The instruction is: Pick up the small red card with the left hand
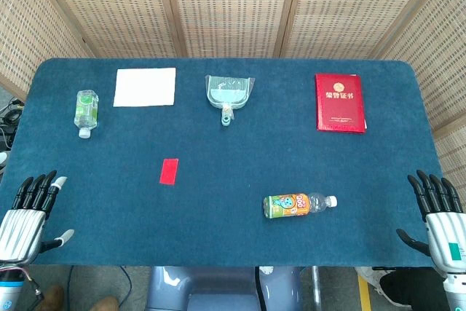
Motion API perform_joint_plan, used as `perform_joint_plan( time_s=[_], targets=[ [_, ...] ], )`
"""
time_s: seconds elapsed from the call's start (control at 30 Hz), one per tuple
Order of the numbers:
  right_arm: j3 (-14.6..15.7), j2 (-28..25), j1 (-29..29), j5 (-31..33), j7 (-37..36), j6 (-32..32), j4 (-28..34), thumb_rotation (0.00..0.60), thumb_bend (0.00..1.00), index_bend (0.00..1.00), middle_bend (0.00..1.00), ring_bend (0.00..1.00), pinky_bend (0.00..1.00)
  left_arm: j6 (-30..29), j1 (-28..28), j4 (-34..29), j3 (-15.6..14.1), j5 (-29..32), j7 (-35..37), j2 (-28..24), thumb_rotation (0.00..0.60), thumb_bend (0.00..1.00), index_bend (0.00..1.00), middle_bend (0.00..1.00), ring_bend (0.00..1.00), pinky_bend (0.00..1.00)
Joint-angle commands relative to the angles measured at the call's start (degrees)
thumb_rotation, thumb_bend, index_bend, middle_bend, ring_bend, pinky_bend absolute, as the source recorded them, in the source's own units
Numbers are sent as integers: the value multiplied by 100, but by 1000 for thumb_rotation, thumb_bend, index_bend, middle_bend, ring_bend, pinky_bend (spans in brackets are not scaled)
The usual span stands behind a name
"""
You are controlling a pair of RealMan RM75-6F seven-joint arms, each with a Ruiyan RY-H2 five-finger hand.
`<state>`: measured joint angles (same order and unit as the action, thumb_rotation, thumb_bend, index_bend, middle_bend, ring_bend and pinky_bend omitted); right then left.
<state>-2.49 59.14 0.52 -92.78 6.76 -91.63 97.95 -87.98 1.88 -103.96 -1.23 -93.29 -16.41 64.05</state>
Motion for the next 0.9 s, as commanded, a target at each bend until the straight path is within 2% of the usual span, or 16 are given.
perform_joint_plan(
  time_s=[0.03,0.33,0.5,0.53,0.77,0.9],
  targets=[
    [1,-4,0,2,-13,3,0,600,0,0,0,0,0,6,1,5,-4,3,1,3,600,0,0,0,0,0],
    [8,-19,12,-4,-17,35,68,600,0,1,0,0,0,330,188,160,92,192,-15,127,600,0,0,0,0,0],
    [0,-26,29,24,-132,68,17,600,0,7,0,0,0,965,784,563,516,477,250,441,600,0,2,0,0,0],
    [-12,-29,47,43,-141,94,22,600,0,9,0,0,0,1127,971,703,635,506,332,545,600,0,20,0,0,0],
    [-112,-35,171,289,-183,331,4,600,0,17,0,0,0,2079,1879,1328,1085,854,456,1119,600,0,313,0,0,0],
    [-166,-35,247,476,-229,504,-36,600,0,17,0,0,0,2566,2281,1694,1206,1190,361,1512,600,28,377,0,0,0]
  ],
)
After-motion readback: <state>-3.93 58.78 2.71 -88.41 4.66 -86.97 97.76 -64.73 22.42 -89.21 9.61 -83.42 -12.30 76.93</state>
